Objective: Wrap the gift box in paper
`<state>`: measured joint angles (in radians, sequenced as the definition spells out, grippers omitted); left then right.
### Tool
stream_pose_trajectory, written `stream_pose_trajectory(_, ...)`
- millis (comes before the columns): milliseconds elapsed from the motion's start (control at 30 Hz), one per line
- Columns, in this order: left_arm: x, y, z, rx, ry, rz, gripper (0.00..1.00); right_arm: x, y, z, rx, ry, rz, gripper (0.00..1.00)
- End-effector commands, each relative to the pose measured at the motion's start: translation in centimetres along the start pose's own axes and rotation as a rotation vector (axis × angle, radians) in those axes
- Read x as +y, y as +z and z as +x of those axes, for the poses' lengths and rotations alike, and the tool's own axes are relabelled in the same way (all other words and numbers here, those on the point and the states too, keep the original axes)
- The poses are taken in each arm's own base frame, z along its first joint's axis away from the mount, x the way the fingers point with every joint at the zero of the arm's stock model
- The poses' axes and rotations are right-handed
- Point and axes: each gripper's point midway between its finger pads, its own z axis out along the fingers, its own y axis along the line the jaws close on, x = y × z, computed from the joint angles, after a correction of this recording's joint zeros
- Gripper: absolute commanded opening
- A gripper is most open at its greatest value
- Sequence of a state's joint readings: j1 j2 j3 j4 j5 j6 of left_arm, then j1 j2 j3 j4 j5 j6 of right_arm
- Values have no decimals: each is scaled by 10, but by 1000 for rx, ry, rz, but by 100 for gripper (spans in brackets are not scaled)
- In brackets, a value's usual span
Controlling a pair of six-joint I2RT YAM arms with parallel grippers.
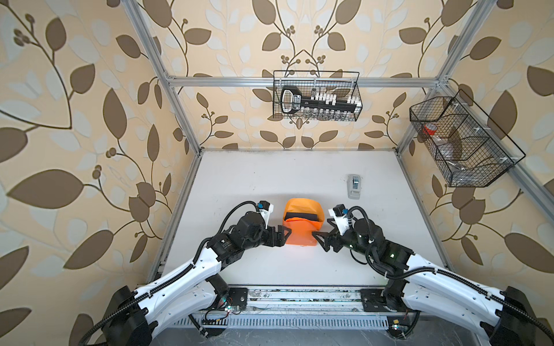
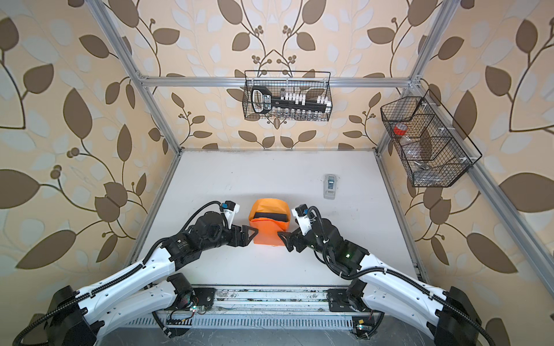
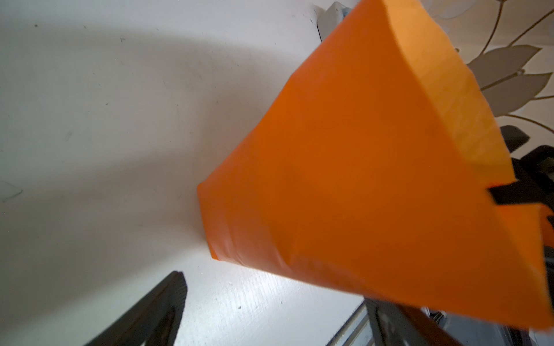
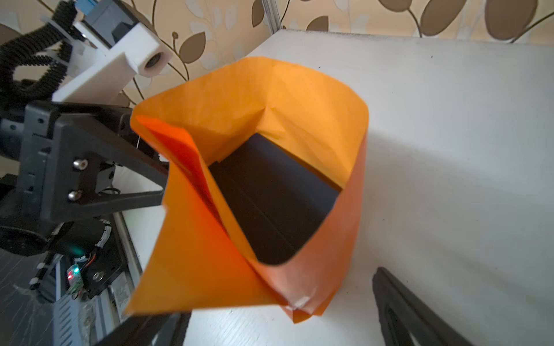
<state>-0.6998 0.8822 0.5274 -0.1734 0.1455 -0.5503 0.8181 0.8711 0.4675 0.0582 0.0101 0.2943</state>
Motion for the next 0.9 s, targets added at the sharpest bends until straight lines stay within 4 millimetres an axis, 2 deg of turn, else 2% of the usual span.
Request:
stream_pose_trajectory(0, -19, -3, -40, -134, 18, 33, 93, 3, 4, -33, -100, -41, 17, 90)
stream_pose_trajectory(100, -24, 5, -48, -147, -2, 48, 92, 2, 10, -32, -93, -28, 17, 85)
stream_pose_trajectory(267, -19, 20, -50, -124, -45, 11, 83, -3, 17, -23, -84, 3, 36, 81)
stream_pose_trajectory(467, -12, 30, -39, -100, -81, 5, 69, -16, 27, -14, -73, 36, 84, 74)
stream_pose_trajectory(633, -4, 32, -27, -77, -91, -17, 66, -24, 36, -2, -36, 45, 116, 71)
stream_pose_trajectory(867, -6, 36, -20, -47, -63, -31, 50, -31, 28, -5, -55, 65, 168, 60)
